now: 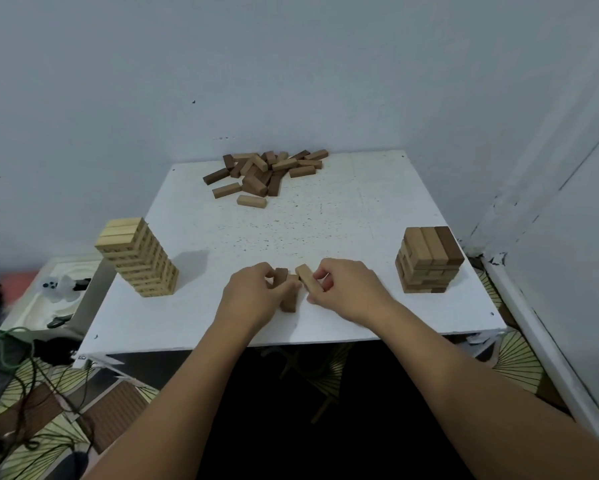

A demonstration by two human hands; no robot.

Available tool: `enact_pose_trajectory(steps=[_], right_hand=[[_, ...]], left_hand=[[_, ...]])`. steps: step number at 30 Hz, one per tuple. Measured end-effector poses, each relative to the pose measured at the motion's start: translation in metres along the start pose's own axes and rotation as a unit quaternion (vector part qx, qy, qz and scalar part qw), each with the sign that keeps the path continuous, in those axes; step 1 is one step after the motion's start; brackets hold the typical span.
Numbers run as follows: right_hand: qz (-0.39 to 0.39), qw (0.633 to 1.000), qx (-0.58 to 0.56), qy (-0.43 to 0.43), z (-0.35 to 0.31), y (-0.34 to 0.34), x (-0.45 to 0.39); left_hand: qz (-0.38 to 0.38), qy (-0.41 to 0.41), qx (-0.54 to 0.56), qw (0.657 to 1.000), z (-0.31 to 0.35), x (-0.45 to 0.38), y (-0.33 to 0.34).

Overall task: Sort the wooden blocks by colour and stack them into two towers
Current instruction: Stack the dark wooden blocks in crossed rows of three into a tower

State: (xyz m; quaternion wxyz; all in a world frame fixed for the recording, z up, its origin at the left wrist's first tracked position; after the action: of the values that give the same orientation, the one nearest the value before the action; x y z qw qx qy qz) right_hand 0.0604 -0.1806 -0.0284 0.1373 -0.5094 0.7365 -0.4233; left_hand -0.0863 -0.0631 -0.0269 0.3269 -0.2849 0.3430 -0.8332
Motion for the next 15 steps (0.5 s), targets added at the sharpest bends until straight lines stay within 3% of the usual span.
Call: enact_pose_trajectory(steps=[6,12,15], right_hand=[[0.061,0.992,-0.092,-0.056,0.021,0.018,0.008],[0.110,0.988,-0.068,-0.085,0.029,0.027,0.009],[0.092,0.993,-0.031,-0.074,0.030,0.029,0.009]], left_hand=[[0.000,0.001,0.107,0.994,-0.015,0.002,0.003],[0.031,-0.001,0.109,0.994,-0.015,0.003,0.011],[0.040,0.001,0.109,0.993,-0.016,0.003,0.012]])
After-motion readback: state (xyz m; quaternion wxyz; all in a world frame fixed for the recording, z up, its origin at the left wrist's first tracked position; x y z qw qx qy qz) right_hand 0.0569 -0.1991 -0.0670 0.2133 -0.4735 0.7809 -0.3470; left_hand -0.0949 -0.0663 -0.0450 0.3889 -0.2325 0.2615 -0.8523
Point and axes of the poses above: each hand's wrist, its own x-axis away from the middle knuckle, its own y-axis out of the palm, z = x × y, the point moved 2 cm from there along -x, towards the middle knuckle, and after that the axes turned 8 degrees about -z, right-handed, at the moved point
